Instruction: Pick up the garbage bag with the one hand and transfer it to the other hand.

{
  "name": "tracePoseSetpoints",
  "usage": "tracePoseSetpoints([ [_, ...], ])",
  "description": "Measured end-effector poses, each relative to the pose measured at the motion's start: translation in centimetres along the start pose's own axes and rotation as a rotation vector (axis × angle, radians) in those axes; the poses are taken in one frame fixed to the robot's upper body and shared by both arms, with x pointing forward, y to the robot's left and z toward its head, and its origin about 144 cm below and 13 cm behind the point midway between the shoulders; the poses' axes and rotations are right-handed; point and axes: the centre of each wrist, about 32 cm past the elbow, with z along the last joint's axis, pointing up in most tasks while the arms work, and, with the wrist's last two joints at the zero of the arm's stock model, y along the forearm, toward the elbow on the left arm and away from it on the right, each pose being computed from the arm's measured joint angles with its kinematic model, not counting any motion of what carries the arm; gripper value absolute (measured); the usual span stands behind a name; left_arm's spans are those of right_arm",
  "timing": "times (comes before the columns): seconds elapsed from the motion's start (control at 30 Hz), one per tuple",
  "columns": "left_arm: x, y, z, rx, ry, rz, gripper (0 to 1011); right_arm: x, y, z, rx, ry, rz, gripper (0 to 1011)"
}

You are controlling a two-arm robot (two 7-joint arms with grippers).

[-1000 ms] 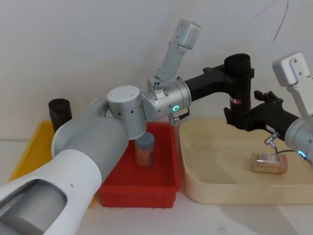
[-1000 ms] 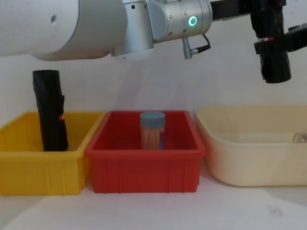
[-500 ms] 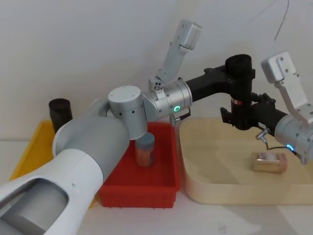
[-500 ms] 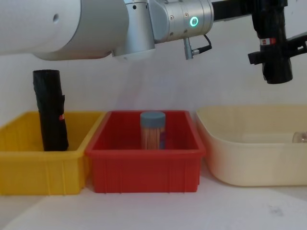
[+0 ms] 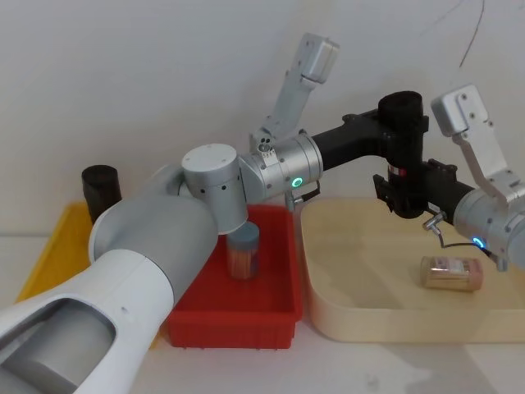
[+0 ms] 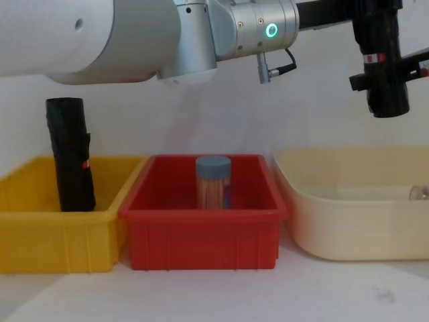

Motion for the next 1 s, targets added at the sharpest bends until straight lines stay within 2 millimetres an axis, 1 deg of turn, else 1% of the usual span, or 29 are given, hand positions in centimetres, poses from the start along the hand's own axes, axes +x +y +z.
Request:
tracePoseSetpoints([
  [0.03,0.0,0.0,0.0,0.0,0.0,0.0,531,0.0,0.03,-0.01,0.0,0.0,0.0,658],
  [0.07,0.0,-0.01,0.0,0.0,0.0,0.0,531,0.0,0.09,-0.02,-0.002,0.001,-0.001,599],
  [0.13,-0.01,-0.01,0.0,0.0,0.0,0.0,531,0.0,0.14,-0.01,-0.002,0.002,-0.001,555],
  [0.17,-0.01,-0.01,0.0,0.0,0.0,0.0,531,0.0,0.19,-0.02,-0.003,0.002,-0.002,498],
  [0.27,0.0,-0.01,0.0,0.0,0.0,0.0,531,0.01,0.25,-0.01,-0.004,0.003,-0.002,458],
  [0.47,0.0,-0.01,-0.01,0.001,0.0,0.0,531,0.0,0.35,-0.01,-0.005,0.004,-0.003,458],
  [0.53,-0.01,-0.01,-0.01,0.001,0.0,0.0,574,-0.01,0.38,-0.03,-0.006,0.004,-0.002,458],
  [0.57,-0.01,-0.01,-0.01,0.001,0.0,0.0,616,-0.02,0.39,-0.04,-0.007,0.005,-0.002,457],
  [0.63,0.0,-0.01,-0.01,0.001,0.001,0.0,647,-0.02,0.41,-0.04,-0.007,0.005,-0.002,457],
  [0.7,0.0,-0.01,-0.01,0.0,0.001,0.0,727,-0.02,0.43,-0.03,-0.007,0.005,-0.003,457],
  [0.77,0.0,-0.01,-0.01,0.001,0.0,0.0,762,-0.02,0.43,-0.03,-0.007,0.005,-0.003,457],
  [0.8,0.0,-0.01,-0.01,0.001,0.0,0.0,817,-0.03,0.43,-0.03,-0.007,0.004,-0.003,457],
  [0.87,0.0,-0.01,-0.01,0.001,0.001,0.0,853,-0.02,0.44,-0.04,-0.008,0.004,-0.005,457],
  [0.9,0.0,-0.01,-0.01,0.001,0.001,0.0,904,0.02,0.46,-0.07,-0.011,0.004,-0.01,457],
  [0.97,0.0,0.0,-0.01,0.001,0.001,0.0,934,0.07,0.48,-0.07,-0.013,0.004,-0.015,456],
  [1.0,0.0,-0.01,-0.01,0.001,0.001,0.0,981,0.14,0.52,-0.1,-0.017,0.006,-0.023,457],
])
